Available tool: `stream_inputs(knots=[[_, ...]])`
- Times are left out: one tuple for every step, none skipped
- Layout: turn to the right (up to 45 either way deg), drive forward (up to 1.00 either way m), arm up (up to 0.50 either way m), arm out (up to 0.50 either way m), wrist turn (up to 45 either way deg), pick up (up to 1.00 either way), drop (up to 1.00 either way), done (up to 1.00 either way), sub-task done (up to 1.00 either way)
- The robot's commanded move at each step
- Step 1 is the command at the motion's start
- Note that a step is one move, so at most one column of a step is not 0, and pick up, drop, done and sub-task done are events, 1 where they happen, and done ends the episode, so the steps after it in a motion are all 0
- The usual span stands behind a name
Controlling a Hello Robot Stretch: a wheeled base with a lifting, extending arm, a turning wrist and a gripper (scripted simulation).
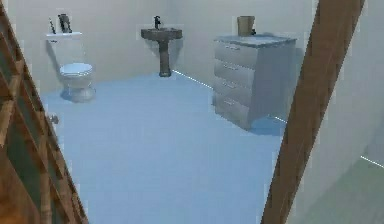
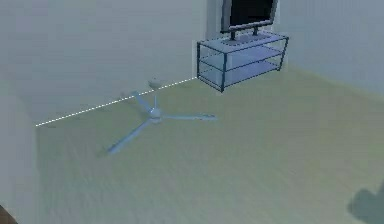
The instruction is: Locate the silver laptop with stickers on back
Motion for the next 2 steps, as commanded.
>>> stream_inputs(knots=[[21.0,0.00,0.00,0.00,0.0,0.00,0.00,0.00,0.00],[3.0,0.00,0.00,0.00,0.0,0.00,0.00,0.00,0.00]])
